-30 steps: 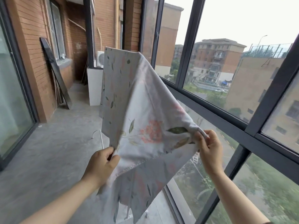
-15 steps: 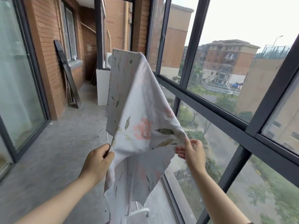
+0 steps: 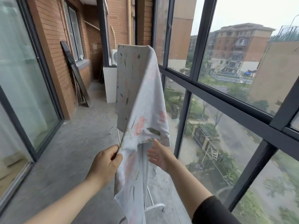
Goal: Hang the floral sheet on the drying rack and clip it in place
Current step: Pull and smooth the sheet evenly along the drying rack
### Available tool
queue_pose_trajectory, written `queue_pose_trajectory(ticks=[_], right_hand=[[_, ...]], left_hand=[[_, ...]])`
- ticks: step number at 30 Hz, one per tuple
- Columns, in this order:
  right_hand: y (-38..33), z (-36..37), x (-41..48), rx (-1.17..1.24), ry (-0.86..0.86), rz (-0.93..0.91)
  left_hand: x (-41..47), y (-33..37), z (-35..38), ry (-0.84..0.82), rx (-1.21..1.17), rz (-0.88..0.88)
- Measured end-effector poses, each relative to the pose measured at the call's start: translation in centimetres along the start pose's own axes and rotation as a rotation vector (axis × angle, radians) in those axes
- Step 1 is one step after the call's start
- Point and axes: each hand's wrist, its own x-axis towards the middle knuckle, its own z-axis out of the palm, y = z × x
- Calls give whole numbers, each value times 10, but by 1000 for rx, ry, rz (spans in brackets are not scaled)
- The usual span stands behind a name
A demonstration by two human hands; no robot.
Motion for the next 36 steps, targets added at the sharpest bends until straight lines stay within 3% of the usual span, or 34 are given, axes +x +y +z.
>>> queue_pose_trajectory(ticks=[7, 11, 14, 17, 25, 31, 36], right_hand=[[0, 35, 12, 560, -134, 74], [-5, 44, 16, 593, -26, 167], [-7, 49, 17, 656, -58, 143], [-6, 47, 15, 704, 57, 89], [-40, -10, -54, 387, 367, -438], [-81, -31, -98, 263, 524, -604], [-150, -62, -152, -186, 836, -929]], left_hand=[[3, -6, -5, -19, -3, 19], [7, -8, -7, -47, 14, 27], [9, -11, -9, -66, 11, 38], [9, -15, -12, -69, 1, 33], [18, -16, 11, -151, -33, -18], [23, 6, 35, -334, -112, -9], [46, 39, 30, -335, -73, 103]])
